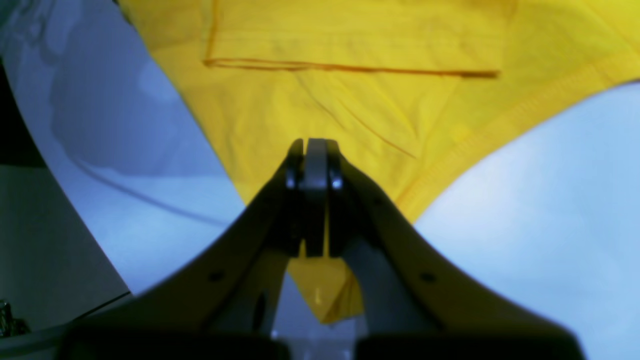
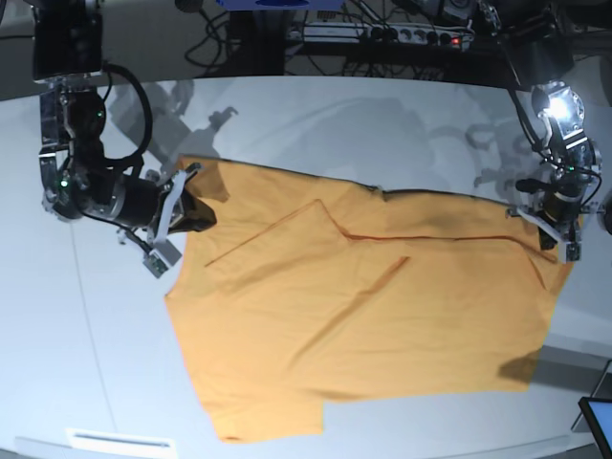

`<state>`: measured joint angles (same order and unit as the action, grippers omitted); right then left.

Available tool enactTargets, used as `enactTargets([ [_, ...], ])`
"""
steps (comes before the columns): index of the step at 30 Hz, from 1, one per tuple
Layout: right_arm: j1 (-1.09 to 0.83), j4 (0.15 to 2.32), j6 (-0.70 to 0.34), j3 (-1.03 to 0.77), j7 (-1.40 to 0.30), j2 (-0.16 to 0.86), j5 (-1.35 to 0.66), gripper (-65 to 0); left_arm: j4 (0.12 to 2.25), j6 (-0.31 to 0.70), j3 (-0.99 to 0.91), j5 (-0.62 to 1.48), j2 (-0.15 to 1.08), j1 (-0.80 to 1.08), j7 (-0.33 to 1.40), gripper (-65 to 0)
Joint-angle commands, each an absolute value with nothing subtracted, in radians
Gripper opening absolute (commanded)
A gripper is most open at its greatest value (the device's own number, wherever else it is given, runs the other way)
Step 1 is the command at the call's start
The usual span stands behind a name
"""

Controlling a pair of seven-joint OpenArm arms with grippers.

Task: Fold the T-shirt properly
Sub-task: 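Pull the folded edge with the left gripper toward the right gripper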

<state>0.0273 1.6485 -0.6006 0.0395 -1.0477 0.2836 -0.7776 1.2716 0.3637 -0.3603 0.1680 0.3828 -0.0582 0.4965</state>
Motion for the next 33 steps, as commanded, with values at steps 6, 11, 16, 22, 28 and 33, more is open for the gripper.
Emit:
enactTargets([
  [6, 0.042, 1.666, -0.604, 0.033, -1.027, 0.291, -0.792, -64.9, 1.225, 0.355, -0.366, 0.168, 0.39, -0.101, 0.479, -65.0],
  [11, 0.042, 1.666, -0.604, 0.033, -1.027, 0.291, -0.792, -64.9, 1.188, 0.354, -0.326, 0.168, 0.394, -0.105, 0.478, -65.0],
  [16, 0.042, 1.666, -0.604, 0.033, -1.027, 0.291, -0.792, -64.9, 1.188, 0.354, -0.303, 0.168, 0.392, -0.107, 0.476, -65.0],
  [22, 0.042, 1.666, -0.604, 0.033, -1.029, 0.291, -0.792, -64.9, 1.187, 0.354, -0.302, 0.168, 0.389, -0.14, 0.476, -65.0],
  [28, 0.042, 1.666, -0.604, 0.033, -1.029, 0.291, -0.792, -64.9, 1.185, 0.354, -0.302, 0.168, 0.389, -0.174, 0.479, -65.0],
  [33, 0.042, 1.666, -0.604, 0.033, -1.029, 0.291, -0.792, -64.9, 1.112, 0.354, -0.302, 0.168, 0.389, -0.219, 0.478, -65.0],
])
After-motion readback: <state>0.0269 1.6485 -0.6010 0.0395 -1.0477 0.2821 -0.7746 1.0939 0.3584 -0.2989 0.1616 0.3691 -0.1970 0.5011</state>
